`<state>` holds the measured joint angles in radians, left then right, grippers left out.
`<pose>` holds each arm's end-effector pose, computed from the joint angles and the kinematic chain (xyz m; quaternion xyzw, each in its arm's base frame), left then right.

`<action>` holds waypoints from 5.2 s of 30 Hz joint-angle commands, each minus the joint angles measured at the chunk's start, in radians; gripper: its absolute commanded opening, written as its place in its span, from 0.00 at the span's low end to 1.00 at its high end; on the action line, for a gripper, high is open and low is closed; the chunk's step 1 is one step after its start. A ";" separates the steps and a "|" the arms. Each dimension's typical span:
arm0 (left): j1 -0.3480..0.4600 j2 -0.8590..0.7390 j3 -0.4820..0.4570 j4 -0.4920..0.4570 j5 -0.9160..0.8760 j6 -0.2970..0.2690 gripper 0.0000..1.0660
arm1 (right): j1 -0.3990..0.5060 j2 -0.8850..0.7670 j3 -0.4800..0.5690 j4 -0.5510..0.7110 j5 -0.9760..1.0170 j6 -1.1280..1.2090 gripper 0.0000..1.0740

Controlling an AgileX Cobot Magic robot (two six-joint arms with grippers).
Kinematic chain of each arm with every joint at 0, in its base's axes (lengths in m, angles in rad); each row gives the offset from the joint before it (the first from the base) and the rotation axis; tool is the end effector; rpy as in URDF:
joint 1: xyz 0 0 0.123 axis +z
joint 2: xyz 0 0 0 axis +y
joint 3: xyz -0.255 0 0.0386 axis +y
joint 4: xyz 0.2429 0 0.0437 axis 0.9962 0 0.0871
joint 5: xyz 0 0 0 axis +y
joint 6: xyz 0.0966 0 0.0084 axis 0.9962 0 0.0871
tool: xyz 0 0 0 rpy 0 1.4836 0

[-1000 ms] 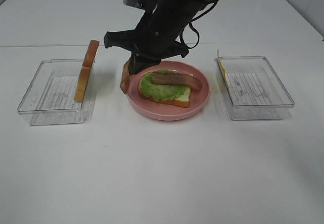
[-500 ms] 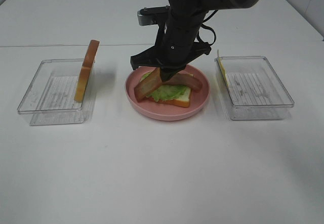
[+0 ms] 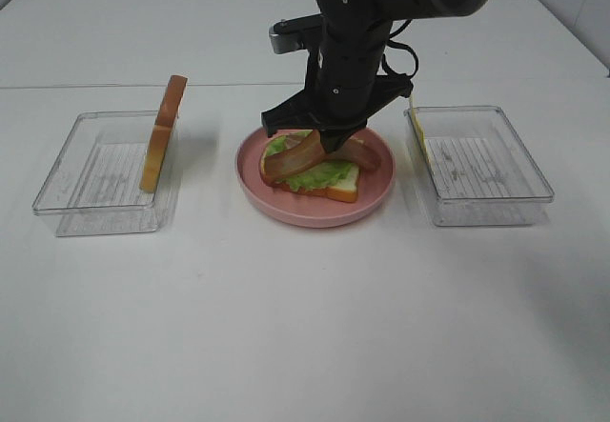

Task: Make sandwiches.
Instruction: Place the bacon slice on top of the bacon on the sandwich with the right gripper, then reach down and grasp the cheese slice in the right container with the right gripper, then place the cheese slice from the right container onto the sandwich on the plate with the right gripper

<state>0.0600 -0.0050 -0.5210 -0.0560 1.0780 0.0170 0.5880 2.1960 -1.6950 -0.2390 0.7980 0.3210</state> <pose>0.0198 -0.0036 0.2767 -0.0166 0.8505 -0.0077 0.5257 0.3830 0.2356 0.1398 -0.1961 0.9594 -0.0110 0.2027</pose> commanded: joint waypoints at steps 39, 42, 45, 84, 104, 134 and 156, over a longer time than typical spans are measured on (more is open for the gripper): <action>0.005 -0.020 0.002 -0.002 -0.002 0.001 0.83 | -0.244 -0.151 -0.365 0.117 0.470 -0.247 0.92; 0.005 -0.020 0.002 -0.002 -0.002 0.001 0.83 | -0.280 -0.143 -0.365 0.138 0.458 -0.258 0.92; 0.005 -0.020 0.002 -0.002 -0.002 0.001 0.83 | -0.301 -0.130 -0.365 0.162 0.451 -0.261 0.92; 0.005 -0.020 0.002 -0.002 -0.002 0.001 0.83 | -0.299 0.180 -0.365 0.207 0.353 -0.282 0.60; 0.005 -0.020 0.002 -0.002 -0.002 0.001 0.83 | -0.302 0.202 -0.365 0.149 0.341 -0.238 0.00; 0.005 -0.020 0.002 -0.002 -0.002 0.001 0.83 | -0.297 0.023 -0.450 0.311 0.446 -0.299 0.00; 0.005 -0.020 0.002 -0.002 -0.002 0.001 0.83 | -0.147 0.001 -0.445 0.621 0.403 -0.349 0.00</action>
<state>0.0600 -0.0050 -0.5210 -0.0560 1.0780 0.0170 0.4250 2.2040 -2.1410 0.3920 1.2100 -0.0190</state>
